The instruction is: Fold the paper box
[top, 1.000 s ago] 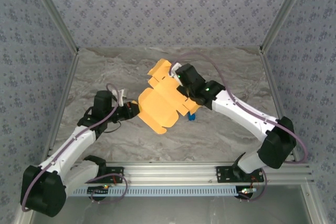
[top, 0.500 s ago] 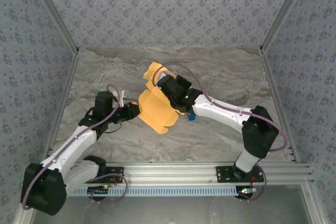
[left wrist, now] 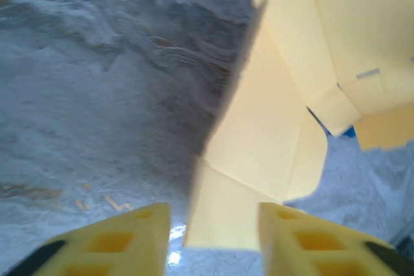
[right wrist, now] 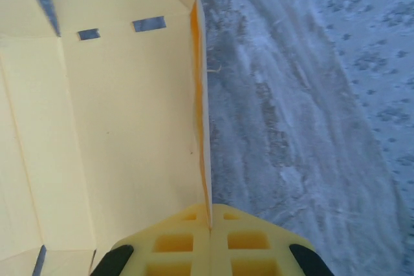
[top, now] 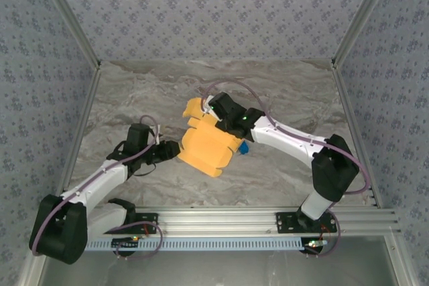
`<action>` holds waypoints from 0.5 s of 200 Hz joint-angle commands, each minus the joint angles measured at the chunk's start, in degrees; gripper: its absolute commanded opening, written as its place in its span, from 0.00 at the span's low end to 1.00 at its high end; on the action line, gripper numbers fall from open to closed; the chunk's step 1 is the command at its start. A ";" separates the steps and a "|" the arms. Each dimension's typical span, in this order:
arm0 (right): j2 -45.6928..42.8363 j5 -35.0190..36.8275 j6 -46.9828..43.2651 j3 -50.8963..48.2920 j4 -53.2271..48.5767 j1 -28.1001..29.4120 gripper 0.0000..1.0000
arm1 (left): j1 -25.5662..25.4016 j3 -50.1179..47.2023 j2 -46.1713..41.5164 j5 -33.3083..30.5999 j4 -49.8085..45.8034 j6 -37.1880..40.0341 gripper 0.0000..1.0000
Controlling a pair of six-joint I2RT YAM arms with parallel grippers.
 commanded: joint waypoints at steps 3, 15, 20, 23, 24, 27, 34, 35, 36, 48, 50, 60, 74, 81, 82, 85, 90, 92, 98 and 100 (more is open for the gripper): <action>0.52 -9.36 4.86 1.87 -4.83 -1.69 0.00 | -0.42 1.63 -1.05 -9.73 -5.61 3.31 0.49; 1.15 -11.12 5.79 2.12 -5.26 -2.45 0.00 | -0.79 2.36 -2.64 -12.05 -6.87 3.69 0.51; 1.40 -11.47 6.08 2.18 -5.26 -2.74 0.00 | -1.00 2.49 -3.38 -11.98 -6.63 3.70 0.52; 1.61 -11.50 6.27 2.22 -5.25 -2.87 0.00 | -1.19 2.63 -3.82 -11.76 -6.32 3.65 0.52; 1.64 -11.45 6.34 2.22 -5.23 -2.89 0.00 | -1.26 2.69 -4.03 -11.72 -6.15 3.63 0.52; 1.79 -11.37 6.47 2.31 -5.14 -3.00 0.00 | -1.57 2.73 -4.40 -11.36 -5.69 3.58 0.52; 2.32 -11.14 6.82 2.60 -5.28 -3.30 0.00 | -2.57 2.91 -5.28 -10.43 -4.13 3.23 0.54; 2.44 -11.06 6.88 2.67 -5.34 -3.37 0.00 | -2.69 2.95 -5.38 -10.22 -3.91 3.15 0.54; 2.49 -11.01 6.88 2.75 -5.33 -3.44 0.00 | -2.80 2.98 -5.51 -10.07 -3.58 3.12 0.54; 3.38 -10.93 7.70 3.81 -5.91 -4.17 0.00 | -4.87 3.60 -5.99 -8.00 -0.21 2.31 0.56; 3.48 -11.01 7.73 4.02 -5.96 -4.30 0.00 | -5.28 3.75 -5.95 -7.64 0.36 2.29 0.56; 4.25 -11.50 8.40 4.94 -6.33 -5.04 0.00 | -7.36 4.60 -5.27 -6.13 3.17 2.25 0.58; 5.20 -13.01 9.13 6.22 -7.13 -6.11 0.00 | -9.54 5.65 -2.32 -5.16 7.29 2.08 0.60; 5.56 -13.68 9.47 6.71 -7.41 -6.62 0.00 | -10.24 6.17 -0.02 -4.49 9.60 1.78 0.60; 5.70 -13.89 9.53 6.82 -7.41 -6.78 0.00 | -10.31 6.26 0.51 -4.40 9.89 1.72 0.60; 5.83 -14.22 9.66 6.97 -7.49 -6.97 0.00 | -10.51 6.53 1.70 -4.05 10.98 1.70 0.60; 5.98 -14.62 9.80 7.14 -7.67 -7.25 0.00 | -10.95 7.22 4.12 -3.50 12.61 1.67 0.59; 6.07 -14.81 9.83 7.21 -7.72 -7.38 0.00 | -11.07 7.49 5.06 -3.33 13.30 1.67 0.58; 6.28 -15.44 10.08 7.48 -7.83 -7.75 0.00 | -11.59 8.30 8.02 -2.96 15.18 1.67 0.56; 6.32 -15.61 10.10 7.49 -7.87 -7.85 0.00 | -11.78 8.68 9.02 -2.91 15.68 1.67 0.55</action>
